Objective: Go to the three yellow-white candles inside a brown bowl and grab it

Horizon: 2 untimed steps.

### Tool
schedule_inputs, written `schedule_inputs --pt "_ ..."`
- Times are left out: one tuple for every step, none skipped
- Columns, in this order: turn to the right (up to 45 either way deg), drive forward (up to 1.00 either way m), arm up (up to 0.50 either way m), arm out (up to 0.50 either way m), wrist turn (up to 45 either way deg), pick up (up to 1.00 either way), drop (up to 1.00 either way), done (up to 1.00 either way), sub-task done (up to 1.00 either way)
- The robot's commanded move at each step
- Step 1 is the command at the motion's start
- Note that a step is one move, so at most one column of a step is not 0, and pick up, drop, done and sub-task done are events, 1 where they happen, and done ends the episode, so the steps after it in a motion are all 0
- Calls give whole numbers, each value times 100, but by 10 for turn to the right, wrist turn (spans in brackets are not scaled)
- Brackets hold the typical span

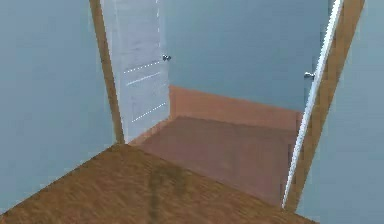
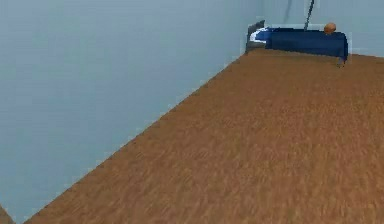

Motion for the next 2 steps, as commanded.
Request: schedule_inputs --pt "0 100 0 0 0 0 0 0 0" --pt "0 100 0 0 0 0 0 0 0"
